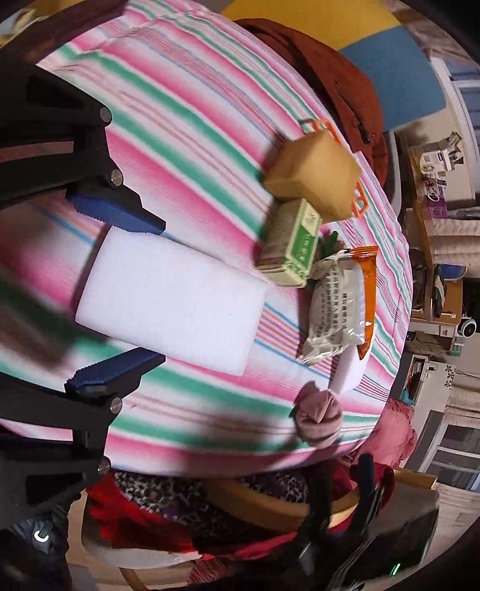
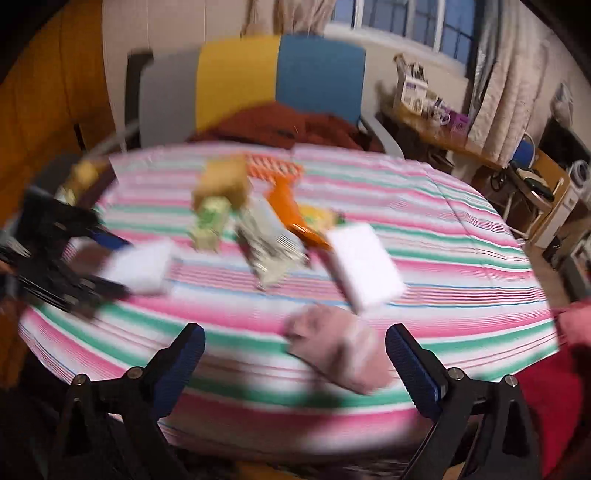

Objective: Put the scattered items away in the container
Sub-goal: 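Grasp the white melamine sponge with left tool while right tool grasps pink sock, then carry the white sponge and pink sock toward the gold tray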

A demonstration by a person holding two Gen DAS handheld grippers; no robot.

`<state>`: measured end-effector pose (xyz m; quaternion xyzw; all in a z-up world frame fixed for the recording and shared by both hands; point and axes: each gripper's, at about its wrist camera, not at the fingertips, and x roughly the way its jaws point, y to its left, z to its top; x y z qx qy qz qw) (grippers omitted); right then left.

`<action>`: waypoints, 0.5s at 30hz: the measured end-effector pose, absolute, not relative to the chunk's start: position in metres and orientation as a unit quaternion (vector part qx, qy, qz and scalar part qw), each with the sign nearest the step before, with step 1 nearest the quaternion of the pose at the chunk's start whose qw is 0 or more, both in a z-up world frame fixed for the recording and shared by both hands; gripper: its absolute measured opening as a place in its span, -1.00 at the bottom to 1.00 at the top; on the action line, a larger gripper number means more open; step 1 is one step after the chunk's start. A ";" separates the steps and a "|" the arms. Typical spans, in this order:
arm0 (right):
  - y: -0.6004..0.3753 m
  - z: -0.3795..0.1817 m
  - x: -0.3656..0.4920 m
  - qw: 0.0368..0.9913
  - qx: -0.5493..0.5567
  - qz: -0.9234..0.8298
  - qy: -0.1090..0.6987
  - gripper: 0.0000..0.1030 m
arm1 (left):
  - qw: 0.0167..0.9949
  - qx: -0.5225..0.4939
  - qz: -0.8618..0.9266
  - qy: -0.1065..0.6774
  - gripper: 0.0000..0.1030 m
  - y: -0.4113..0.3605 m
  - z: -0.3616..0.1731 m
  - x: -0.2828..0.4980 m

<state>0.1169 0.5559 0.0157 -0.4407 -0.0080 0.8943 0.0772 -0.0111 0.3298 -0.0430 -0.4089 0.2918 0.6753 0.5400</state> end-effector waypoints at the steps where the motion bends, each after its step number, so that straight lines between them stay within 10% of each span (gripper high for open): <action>1: 0.562 0.014 0.114 0.076 -0.456 0.887 -0.007 0.93 | 0.536 -0.410 0.679 0.291 0.24 0.325 -0.043 -0.008; 15: 0.606 -0.017 0.072 0.132 -0.581 0.801 0.066 0.90 | 0.505 -0.364 0.716 0.315 0.33 0.326 -0.055 0.009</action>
